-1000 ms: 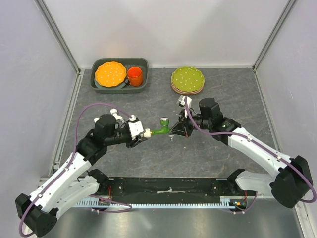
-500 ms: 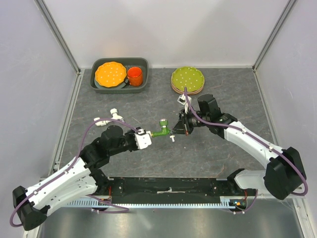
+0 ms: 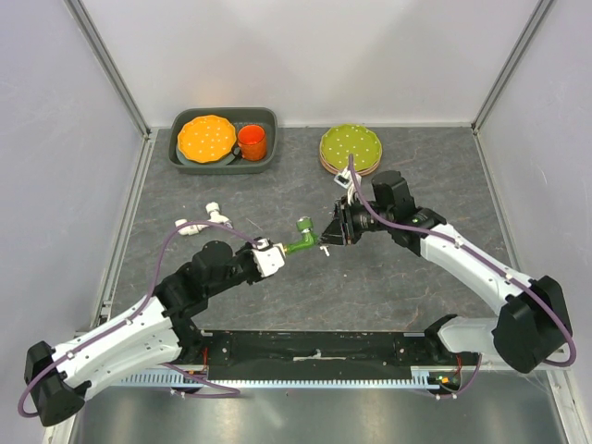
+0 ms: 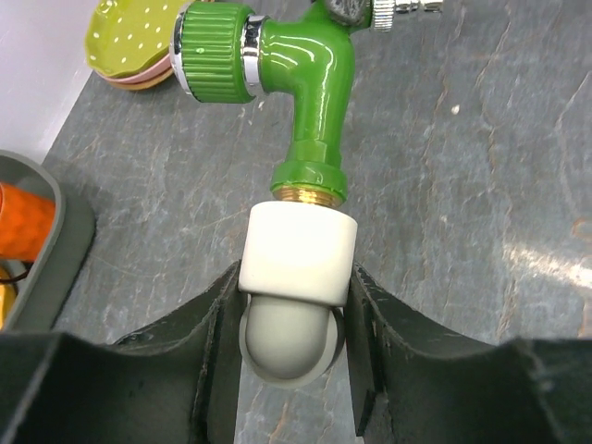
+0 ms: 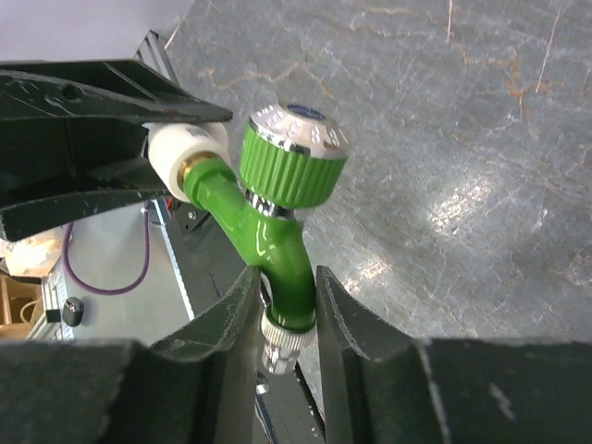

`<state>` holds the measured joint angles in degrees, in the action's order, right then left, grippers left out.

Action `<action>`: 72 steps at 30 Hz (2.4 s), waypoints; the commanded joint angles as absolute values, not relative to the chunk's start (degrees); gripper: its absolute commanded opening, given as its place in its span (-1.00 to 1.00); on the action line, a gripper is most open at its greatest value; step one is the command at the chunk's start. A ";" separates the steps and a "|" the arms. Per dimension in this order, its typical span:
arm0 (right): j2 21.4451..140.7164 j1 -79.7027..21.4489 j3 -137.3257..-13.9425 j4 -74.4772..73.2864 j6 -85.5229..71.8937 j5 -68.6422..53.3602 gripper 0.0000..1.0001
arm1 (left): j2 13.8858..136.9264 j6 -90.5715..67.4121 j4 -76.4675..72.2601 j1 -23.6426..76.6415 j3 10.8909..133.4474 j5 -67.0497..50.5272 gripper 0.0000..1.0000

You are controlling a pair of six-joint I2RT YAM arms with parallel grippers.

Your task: Install the water faucets

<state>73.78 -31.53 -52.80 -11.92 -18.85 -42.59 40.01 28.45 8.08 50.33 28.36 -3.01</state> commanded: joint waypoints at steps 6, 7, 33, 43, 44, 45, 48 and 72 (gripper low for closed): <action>69.08 -32.87 -59.32 -7.64 -19.78 -43.33 -0.17 | 42.01 16.88 -2.99 52.29 28.48 -7.56 -0.97; 68.91 -32.87 -59.41 -7.73 -19.60 -43.16 -0.14 | 41.92 16.27 -2.99 52.29 28.39 -7.47 -0.97; 61.10 -32.61 -59.67 -8.61 -13.10 -34.19 0.56 | 36.82 -4.30 -16.08 52.21 20.83 -6.68 -0.97; 53.27 -32.69 -57.93 -8.09 5.43 -33.40 0.77 | 37.00 -13.27 -16.80 46.95 19.95 -10.71 -0.97; 52.57 -32.61 -56.88 -7.74 9.19 -33.40 0.77 | 37.18 -13.79 -16.09 43.37 20.39 -15.25 -0.96; 52.12 -32.61 -56.17 -6.08 10.79 -33.75 0.79 | 37.26 -15.28 -15.56 41.42 21.26 -17.82 -0.97; 51.07 -32.61 -52.83 -2.82 18.08 -35.94 0.81 | 38.58 -15.91 -14.07 34.30 24.85 -29.24 -0.96; 50.80 -32.70 -50.53 -4.04 39.37 -53.43 0.86 | 51.85 -8.09 -1.68 20.57 42.18 -71.98 -0.96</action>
